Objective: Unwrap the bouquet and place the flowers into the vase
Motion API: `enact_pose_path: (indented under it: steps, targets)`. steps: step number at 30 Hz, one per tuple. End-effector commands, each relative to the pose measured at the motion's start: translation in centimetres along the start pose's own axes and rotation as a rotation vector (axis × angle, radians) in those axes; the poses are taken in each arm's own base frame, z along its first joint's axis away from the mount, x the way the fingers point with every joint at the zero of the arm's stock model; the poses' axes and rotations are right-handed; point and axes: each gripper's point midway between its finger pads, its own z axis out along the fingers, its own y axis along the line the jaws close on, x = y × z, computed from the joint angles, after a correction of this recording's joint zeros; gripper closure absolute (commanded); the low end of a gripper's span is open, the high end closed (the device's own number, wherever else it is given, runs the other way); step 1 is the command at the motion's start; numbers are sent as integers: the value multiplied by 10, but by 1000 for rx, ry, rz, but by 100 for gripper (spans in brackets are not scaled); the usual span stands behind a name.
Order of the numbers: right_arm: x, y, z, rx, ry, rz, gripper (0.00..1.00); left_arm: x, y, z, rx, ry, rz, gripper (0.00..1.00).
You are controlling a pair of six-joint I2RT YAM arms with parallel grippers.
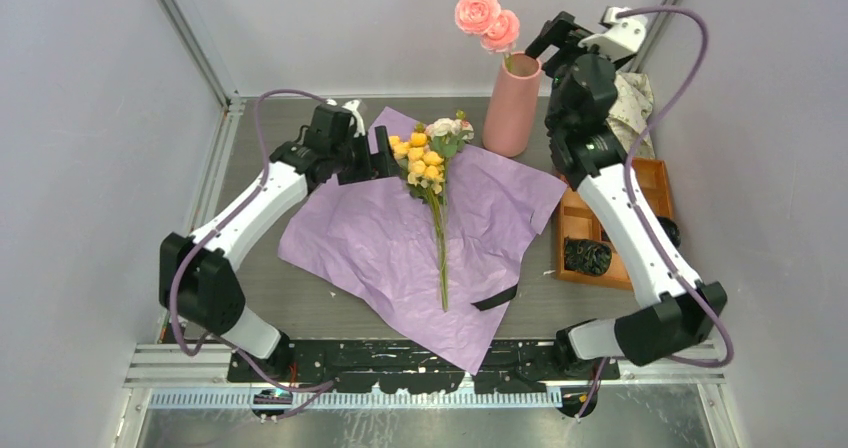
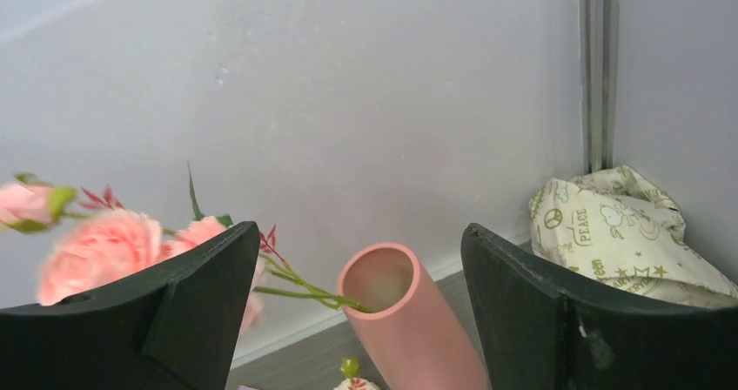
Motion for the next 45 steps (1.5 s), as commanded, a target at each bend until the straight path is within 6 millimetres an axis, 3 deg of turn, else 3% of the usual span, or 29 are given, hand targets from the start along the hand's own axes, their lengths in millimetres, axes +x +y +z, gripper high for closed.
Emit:
enact_pose_path:
  steps: [1,5,9,15,22,29,32,34,35,36,40,45]
  targets:
    - [-33,1,-25,-58,-20,81,9,-21,-22,15,82,-7,-26,15]
    - [-38,1,-48,-121,3,146,9,-10,-21,43,76,87,-80,21]
    - [-38,4,-75,-205,43,218,9,0,-13,71,30,157,-135,40]
    - [-16,-2,-94,-212,141,279,9,17,-14,107,-87,235,-101,43]
    - [31,7,-112,-270,301,358,10,36,-15,142,-126,276,-102,43]
    - [41,6,-115,-276,328,342,10,43,-4,161,-166,284,-103,49]
    - [47,8,-115,-285,346,340,10,42,0,164,-181,279,-94,63]
    - [53,11,-116,-300,367,340,11,40,2,163,-193,268,-82,79]
    - [57,14,-116,-309,379,341,11,38,2,161,-197,263,-77,96]
    - [61,16,-116,-317,394,341,12,37,3,159,-204,259,-73,99]
    - [86,31,-121,-361,484,325,16,29,8,143,-239,232,-38,100]
    - [120,55,-137,-408,585,251,19,9,22,107,-297,157,-13,100]
